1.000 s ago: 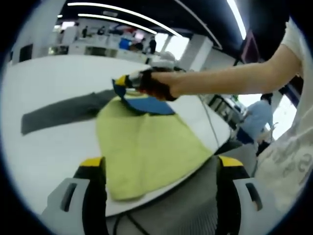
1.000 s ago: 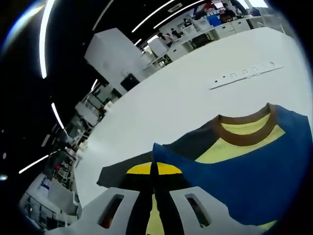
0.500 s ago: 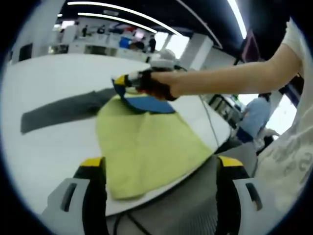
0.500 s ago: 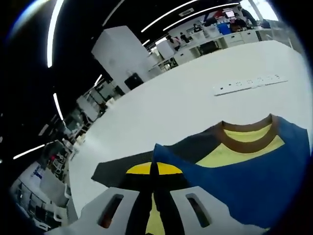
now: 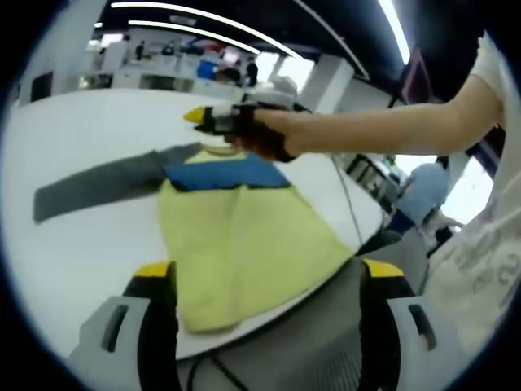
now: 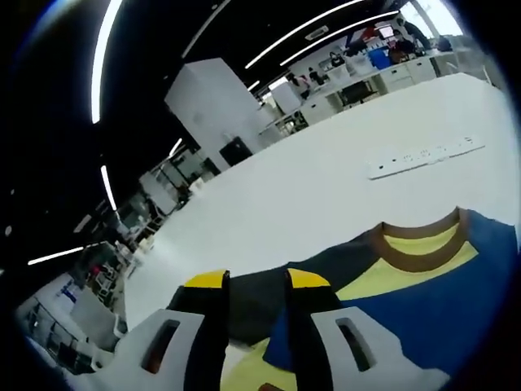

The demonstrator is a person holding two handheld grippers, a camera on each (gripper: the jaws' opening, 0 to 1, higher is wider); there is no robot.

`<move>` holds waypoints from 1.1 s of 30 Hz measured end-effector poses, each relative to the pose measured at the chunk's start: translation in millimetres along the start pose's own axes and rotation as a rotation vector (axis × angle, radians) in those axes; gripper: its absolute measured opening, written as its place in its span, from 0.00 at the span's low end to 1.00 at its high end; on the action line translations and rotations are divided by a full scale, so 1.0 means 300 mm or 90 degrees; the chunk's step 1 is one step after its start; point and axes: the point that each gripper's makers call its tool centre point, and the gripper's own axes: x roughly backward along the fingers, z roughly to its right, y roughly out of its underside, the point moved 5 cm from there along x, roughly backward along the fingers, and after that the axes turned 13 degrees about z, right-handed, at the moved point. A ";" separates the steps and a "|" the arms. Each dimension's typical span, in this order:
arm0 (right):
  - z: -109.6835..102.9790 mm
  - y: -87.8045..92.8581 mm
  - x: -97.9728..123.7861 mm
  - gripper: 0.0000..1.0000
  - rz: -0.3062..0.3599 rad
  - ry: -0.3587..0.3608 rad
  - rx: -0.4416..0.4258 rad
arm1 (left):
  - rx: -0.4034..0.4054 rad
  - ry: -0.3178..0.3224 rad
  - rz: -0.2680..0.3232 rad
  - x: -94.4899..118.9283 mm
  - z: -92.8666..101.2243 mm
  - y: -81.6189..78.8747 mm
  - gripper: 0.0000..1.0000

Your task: Fold the garment on the visible template until the final outline fits inside the template.

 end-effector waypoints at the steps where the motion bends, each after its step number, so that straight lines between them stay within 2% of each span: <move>1: 0.002 -0.003 0.002 0.28 0.001 -0.001 0.002 | -0.001 0.001 -0.001 -0.001 0.001 0.001 0.89; 4: 0.007 -0.010 0.008 0.29 0.007 -0.005 0.011 | -0.002 0.003 -0.003 -0.004 0.003 0.003 0.89; 11: 0.002 -0.019 0.025 0.49 0.028 -0.015 0.059 | -0.002 0.007 -0.005 -0.007 0.006 0.005 0.89; 16: 0.005 -0.027 0.027 0.60 0.029 -0.021 0.064 | 0.001 0.008 -0.005 -0.008 0.001 0.005 0.89; 20: 0.010 -0.049 0.045 0.70 0.042 -0.015 0.089 | 0.006 0.006 0.003 -0.009 -0.003 -0.002 0.90; 29: 0.028 -0.062 0.074 0.80 0.052 -0.007 0.108 | 0.003 0.013 0.001 -0.013 0.005 -0.003 0.90; 33: 0.026 -0.064 0.094 0.82 0.053 -0.007 0.113 | 0.003 0.015 0.000 -0.017 0.010 -0.005 0.90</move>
